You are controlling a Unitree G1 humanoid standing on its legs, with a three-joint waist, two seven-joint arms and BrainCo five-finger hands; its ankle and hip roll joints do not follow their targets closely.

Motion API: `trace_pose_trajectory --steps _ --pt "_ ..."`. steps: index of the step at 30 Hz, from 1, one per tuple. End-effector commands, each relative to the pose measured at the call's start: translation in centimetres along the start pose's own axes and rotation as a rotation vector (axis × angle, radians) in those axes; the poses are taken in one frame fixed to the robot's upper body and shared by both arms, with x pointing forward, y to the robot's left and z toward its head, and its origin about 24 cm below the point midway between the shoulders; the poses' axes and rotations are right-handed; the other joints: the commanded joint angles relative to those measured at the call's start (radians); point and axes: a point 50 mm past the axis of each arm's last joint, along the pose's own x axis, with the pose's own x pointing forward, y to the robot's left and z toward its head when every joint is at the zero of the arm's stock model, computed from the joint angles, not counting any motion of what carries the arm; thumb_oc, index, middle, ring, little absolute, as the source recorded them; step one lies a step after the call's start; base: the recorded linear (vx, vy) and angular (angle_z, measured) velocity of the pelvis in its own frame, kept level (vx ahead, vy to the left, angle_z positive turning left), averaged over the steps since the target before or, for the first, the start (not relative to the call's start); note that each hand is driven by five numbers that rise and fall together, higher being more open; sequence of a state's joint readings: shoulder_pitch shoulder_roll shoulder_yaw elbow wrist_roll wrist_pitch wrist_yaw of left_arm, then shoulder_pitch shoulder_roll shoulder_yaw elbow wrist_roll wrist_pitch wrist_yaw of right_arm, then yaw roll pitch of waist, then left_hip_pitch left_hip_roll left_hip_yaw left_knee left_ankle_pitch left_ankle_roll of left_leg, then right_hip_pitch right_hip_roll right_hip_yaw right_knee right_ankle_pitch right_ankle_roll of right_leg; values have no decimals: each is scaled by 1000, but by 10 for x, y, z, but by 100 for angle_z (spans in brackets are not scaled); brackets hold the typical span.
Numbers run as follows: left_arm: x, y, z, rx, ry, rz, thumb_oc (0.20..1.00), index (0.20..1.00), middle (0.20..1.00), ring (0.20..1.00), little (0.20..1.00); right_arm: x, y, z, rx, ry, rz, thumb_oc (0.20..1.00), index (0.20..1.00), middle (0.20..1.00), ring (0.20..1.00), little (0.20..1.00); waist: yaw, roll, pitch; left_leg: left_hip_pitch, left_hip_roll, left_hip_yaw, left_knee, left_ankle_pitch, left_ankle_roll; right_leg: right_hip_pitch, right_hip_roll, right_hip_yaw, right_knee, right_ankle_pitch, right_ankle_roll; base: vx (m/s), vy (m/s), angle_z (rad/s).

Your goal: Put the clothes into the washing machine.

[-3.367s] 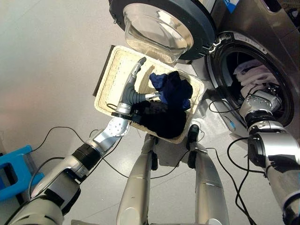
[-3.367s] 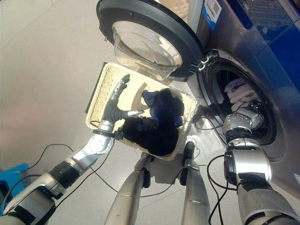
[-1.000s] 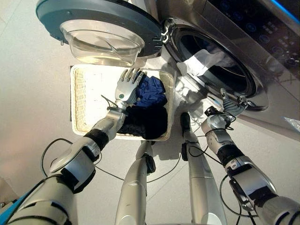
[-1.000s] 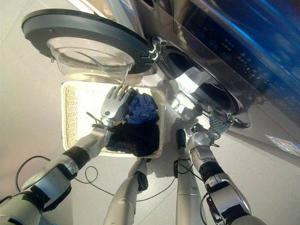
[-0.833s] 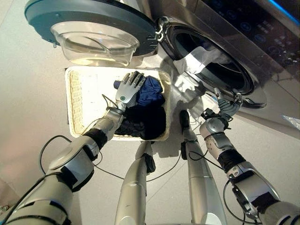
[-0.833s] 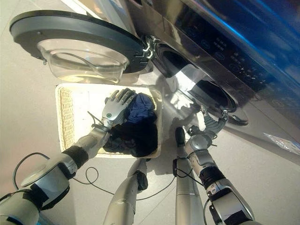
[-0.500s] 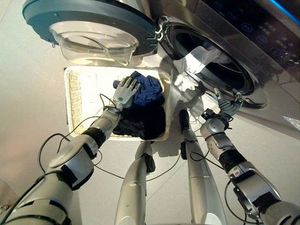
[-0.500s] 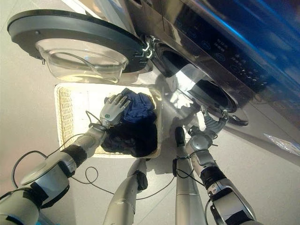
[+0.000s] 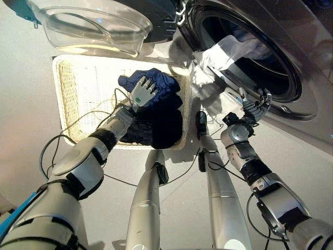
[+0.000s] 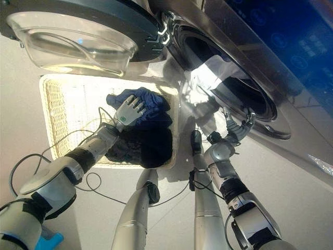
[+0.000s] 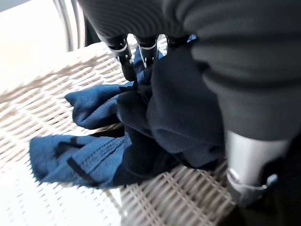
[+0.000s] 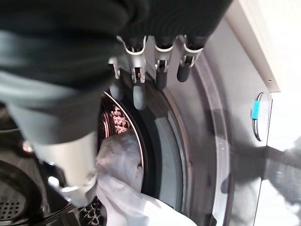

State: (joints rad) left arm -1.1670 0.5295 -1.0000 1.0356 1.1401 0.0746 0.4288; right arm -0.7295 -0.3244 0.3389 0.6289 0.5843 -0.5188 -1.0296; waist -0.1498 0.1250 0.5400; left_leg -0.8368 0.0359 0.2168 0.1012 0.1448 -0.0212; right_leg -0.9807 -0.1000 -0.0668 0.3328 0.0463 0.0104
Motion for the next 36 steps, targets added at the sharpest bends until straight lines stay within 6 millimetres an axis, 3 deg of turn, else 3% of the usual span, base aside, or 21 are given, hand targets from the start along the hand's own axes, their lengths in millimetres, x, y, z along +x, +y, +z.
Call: trace_pose_trajectory --steps 1,15,16,17,18,24,36 --pt "-1 -3 -17 108 -14 -51 1000 1000 1000 1000 1000 6 20 26 140 -59 45 1000 1000 1000 1000 1000 7 -50 -20 -44 -22 41 62 -24 -76 25 41 -34 -80 87 116 6 -22 -4" --pt "11 11 -47 238 107 -163 1000 1000 1000 1000 1000 11 32 40 210 -82 82 1000 1000 1000 1000 1000 -5 -71 -20 -124 -10 30 54 -13 -87 -51 41 -19 -107 119 126 0 0 0" --pt "11 11 -49 229 118 -177 915 915 915 915 915 11 32 40 212 -81 82 1000 1000 1000 1000 1000 -5 -72 -20 -127 -10 30 56 -13 -87 -54 41 -18 -106 118 126 0 0 0" --pt "11 11 -50 220 130 -196 608 608 608 608 608 11 32 40 215 -80 81 1000 1000 1000 1000 1000 -5 -73 -20 -130 -9 29 58 -14 -86 -57 41 -17 -104 118 127 0 0 0" --pt "11 9 -50 193 126 -222 200 200 200 200 200 10 32 39 226 -73 75 1000 1000 1000 1000 1000 -7 -75 -20 -133 -8 29 60 -16 -86 -62 44 -14 -99 116 127 0 0 0" --pt "9 4 -39 148 54 -211 200 200 200 200 200 14 23 37 269 -57 29 1000 1000 1000 1000 1000 -4 -79 -20 -115 -9 33 53 -17 -86 -43 41 -23 -110 120 128 0 0 0" --pt "6 5 -47 138 54 -135 200 200 200 200 200 21 13 40 323 -52 -1 1000 1000 1000 1000 1000 -3 -81 -20 -83 -9 37 55 -23 -85 -13 34 -33 -101 112 130 -2 2 -1"
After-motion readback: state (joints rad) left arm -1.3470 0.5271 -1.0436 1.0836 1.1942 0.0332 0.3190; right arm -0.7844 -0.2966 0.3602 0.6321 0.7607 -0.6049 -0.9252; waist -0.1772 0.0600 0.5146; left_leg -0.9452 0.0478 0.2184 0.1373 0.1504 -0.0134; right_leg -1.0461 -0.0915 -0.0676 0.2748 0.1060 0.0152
